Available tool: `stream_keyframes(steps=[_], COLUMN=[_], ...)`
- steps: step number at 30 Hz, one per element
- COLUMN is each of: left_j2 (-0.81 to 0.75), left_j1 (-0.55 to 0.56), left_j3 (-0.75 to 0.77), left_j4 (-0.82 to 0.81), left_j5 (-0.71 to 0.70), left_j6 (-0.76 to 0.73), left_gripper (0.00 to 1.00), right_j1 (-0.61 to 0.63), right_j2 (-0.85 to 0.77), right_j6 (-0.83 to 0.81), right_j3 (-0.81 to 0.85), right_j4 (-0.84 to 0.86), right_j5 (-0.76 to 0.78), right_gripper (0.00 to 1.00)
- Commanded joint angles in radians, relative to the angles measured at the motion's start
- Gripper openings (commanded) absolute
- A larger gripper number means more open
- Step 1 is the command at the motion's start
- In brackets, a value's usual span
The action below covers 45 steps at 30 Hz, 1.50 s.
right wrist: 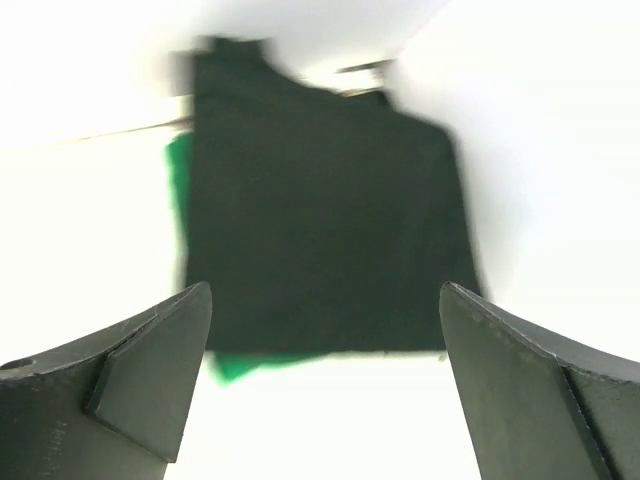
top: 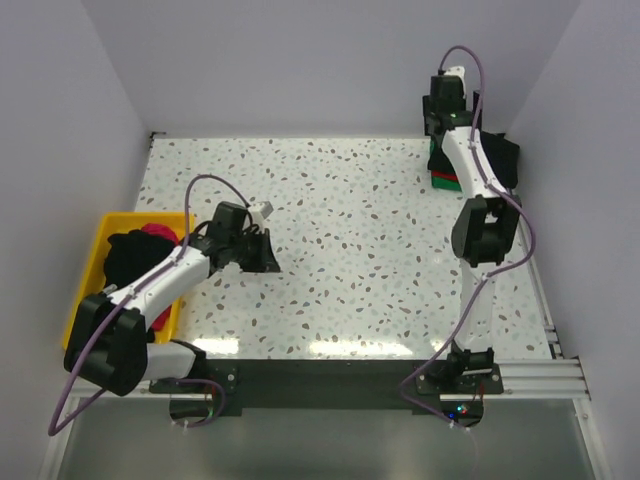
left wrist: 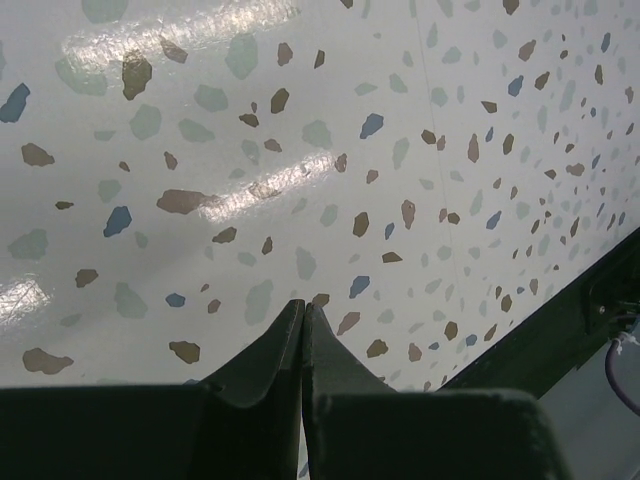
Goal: Fold and stack the t-shirts
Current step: Reset both grippers
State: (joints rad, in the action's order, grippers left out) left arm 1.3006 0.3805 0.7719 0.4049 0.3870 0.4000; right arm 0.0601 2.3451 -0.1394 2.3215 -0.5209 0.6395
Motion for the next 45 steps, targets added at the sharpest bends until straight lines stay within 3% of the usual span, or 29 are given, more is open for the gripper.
stream_keyframes(steps=[1,4,8,14,22,36,45], left_j2=[-0.035,-0.037,-0.06,-0.087,-0.096,-0.158,-0.158], left_j1=[-0.028,-0.054,-0.095,-0.149,-0.178,-0.235,-0.353], left_j3=[0.02,0.02,0.009,0.001,0.006,-0.011,-0.046], left_j4=[-0.04,-0.04,-0.049,-0.052,-0.046,-0.067,-0.135], left_j5=[0.027,0.032,0.042,0.038,0.016,0.024,0.168], left_j6=[-0.02,-0.023,-0.017,-0.016,-0.023,-0.013,0.013], left_gripper=[0.07,0.07,0.07,0.09,0.09,0.1,0.12], right_j1=[0.099,0.15,0.222,0.297,0.303,0.303,0.311], right_j2=[-0.217,-0.398,-0.637,-0.984,-1.328,-1.357,-1.4], right_j6=[0.194,0.301,0.423,0.494,0.526,0.494,0.452], right_j3=[-0.109,-0.308,-0.636,-0.955,-1.181,-1.223,-1.271], right_j4=[-0.074,-0.067,0.007,0.042,-0.03,-0.103,-0.106], right_j5=[-0.049,-0.124,-0.379,-0.558,-0.721,-0.733,-0.681], right_gripper=[0.99,0.99,0.99,0.99,0.99,0.99,0.99])
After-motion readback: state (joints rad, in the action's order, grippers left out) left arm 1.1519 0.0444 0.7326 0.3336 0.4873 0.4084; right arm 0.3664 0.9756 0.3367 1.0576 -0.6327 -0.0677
